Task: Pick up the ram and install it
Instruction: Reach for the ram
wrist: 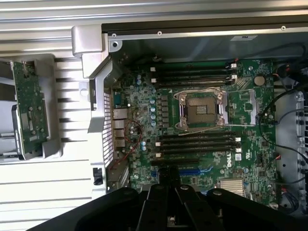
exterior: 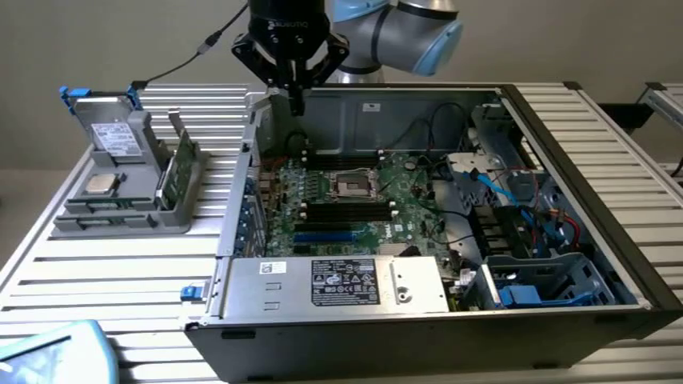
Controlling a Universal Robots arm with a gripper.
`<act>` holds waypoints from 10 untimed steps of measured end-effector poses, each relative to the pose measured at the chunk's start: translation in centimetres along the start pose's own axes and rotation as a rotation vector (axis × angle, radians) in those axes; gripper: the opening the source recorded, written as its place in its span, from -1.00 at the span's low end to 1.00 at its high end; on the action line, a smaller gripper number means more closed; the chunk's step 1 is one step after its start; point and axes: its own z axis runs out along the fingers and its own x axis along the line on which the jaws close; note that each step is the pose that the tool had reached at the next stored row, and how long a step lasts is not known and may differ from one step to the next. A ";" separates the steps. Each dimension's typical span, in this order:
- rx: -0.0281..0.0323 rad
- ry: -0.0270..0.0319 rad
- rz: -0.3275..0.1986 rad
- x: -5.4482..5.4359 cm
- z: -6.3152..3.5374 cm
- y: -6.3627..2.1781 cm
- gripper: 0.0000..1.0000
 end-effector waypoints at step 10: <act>0.0001 0.0043 0.000 3.4 -0.04 -0.24 -0.79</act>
